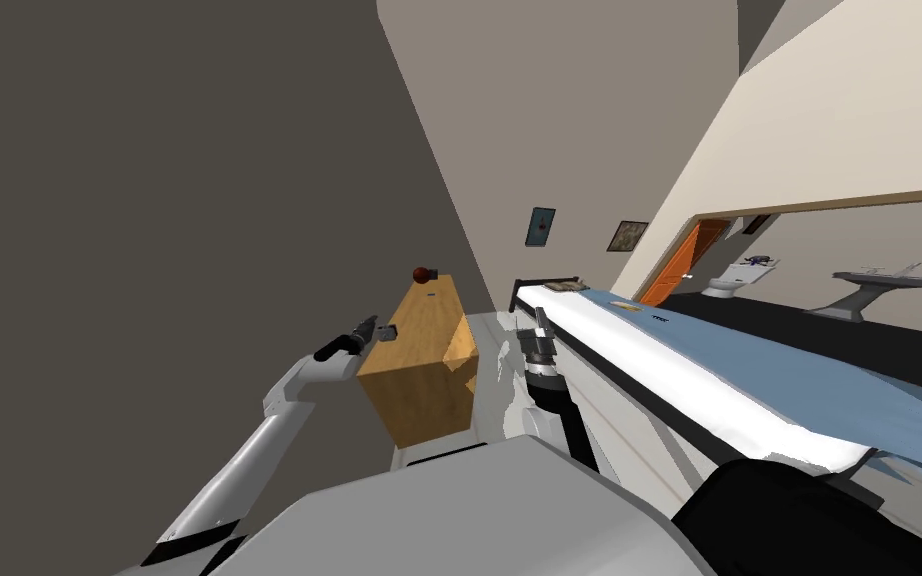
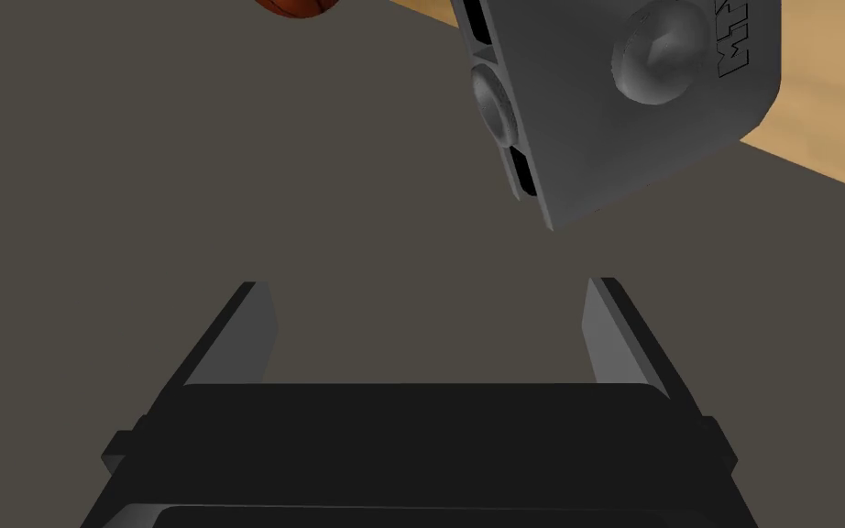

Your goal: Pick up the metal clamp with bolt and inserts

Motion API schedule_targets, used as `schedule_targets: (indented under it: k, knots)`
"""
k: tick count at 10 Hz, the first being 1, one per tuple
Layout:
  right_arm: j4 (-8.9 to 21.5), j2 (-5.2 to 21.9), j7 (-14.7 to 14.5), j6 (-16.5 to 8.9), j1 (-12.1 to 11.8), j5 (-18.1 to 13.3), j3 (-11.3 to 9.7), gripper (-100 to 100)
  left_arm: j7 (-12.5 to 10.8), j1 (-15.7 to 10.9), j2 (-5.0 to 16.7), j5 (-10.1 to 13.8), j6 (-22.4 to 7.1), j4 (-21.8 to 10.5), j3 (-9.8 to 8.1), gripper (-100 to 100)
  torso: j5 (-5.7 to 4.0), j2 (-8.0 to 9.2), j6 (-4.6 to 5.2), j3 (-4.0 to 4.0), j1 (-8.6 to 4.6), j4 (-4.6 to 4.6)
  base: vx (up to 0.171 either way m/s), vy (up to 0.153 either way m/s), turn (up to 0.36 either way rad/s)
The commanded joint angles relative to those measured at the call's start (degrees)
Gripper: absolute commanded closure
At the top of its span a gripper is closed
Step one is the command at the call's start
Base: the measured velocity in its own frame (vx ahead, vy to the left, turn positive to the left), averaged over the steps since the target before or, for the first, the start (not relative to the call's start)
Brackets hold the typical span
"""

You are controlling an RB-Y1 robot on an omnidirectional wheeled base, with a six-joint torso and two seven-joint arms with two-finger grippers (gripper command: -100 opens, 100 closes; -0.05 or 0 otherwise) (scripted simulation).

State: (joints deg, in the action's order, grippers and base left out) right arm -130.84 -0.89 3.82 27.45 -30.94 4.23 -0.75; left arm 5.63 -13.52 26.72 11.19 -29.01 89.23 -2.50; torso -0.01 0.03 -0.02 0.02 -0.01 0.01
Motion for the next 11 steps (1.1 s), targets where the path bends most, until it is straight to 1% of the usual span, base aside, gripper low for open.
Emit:
schedule_targets:
  k: [1, 2, 3, 4, 5, 6, 7, 8, 9, 10, 11]
  knots:
    - [0.0, 0.0, 0.0, 0.0, 0.0, 0.0, 0.0, 0, 0.3, -2.0, 0.7, 0.6, -2.9, -2.5, -0.02, -100, 0.00, 0.00, 0.00, 0.00, 0.00, 0.00, -0.013, -0.003, -0.069]
    - [0.0, 0.0, 0.0, 0.0, 0.0, 0.0, 0.0, 0, 0.3, -2.0, 0.7, 0.6, -3.3, -2.5, -0.02, -100, 0.01, 0.00, -0.03, 0.00, 0.01, 0.00, 0.000, 0.000, 0.000]
    - [0.0, 0.0, 0.0, 0.0, 0.0, 0.0, 0.0, 0, 1.0, -4.6, 2.2, 1.8, -5.4, -5.3, -0.06, -100, 0.01, -0.01, -0.04, 0.00, 0.01, -0.01, -0.010, -0.007, -0.117]
    - [0.0, 0.0, 0.0, 0.0, 0.0, 0.0, 0.0, 0, 1.0, -5.1, 2.2, 1.8, -6.9, -6.3, -0.06, -100, 0.00, -0.01, 0.00, 0.00, -0.01, 0.00, -0.011, -0.002, -0.074]
    - [0.0, 0.0, 0.0, 0.0, 0.0, 0.0, 0.0, 0, 1.0, -5.1, 2.2, 1.8, -7.2, -6.3, -0.06, -100, 0.01, -0.01, -0.03, 0.00, 0.01, -0.01, -0.006, 0.000, 0.008]
    - [0.0, 0.0, 0.0, 0.0, 0.0, 0.0, 0.0, 0, 1.6, -8.0, 3.6, 3.1, -9.4, -9.3, -0.08, -100, 0.01, -0.01, -0.04, 0.00, 0.02, -0.01, -0.009, -0.005, -0.111]
    - [0.0, 0.0, 0.0, 0.0, 0.0, 0.0, 0.0, 0, 1.6, -8.3, 3.6, 3.1, -11.0, -10.2, -0.08, -100, 0.00, -0.01, 0.00, 0.00, 0.00, 0.00, -0.009, -0.002, -0.073]
    - [0.0, 0.0, 0.0, 0.0, 0.0, 0.0, 0.0, 0, 2.3, -10.6, 5.1, 4.3, -12.7, -12.0, -0.08, -100, 0.01, -0.01, -0.04, 0.00, 0.01, -0.01, -0.012, -0.004, -0.123]
    - [0.0, 0.0, 0.0, 0.0, 0.0, 0.0, 0.0, 0, 2.3, -11.4, 5.1, 4.3, -14.5, -13.5, -0.08, -100, 0.00, 0.00, -0.01, 0.00, 0.00, 0.00, -0.009, 0.000, -0.059]
    - [0.0, 0.0, 0.0, 0.0, 0.0, 0.0, 0.0, 0, 2.3, -11.4, 5.1, 4.3, -14.8, -14.1, -0.08, -100, 0.01, 0.00, -0.04, 0.00, 0.01, -0.01, 0.000, 0.000, 0.000]
    - [0.0, 0.0, 0.0, 0.0, 0.0, 0.0, 0.0, 0, 2.9, -14.1, 6.4, 5.5, -17.0, -16.7, -0.07, -100, 0.02, -0.01, -0.06, -0.01, 0.03, -0.01, -0.005, -0.004, -0.104]
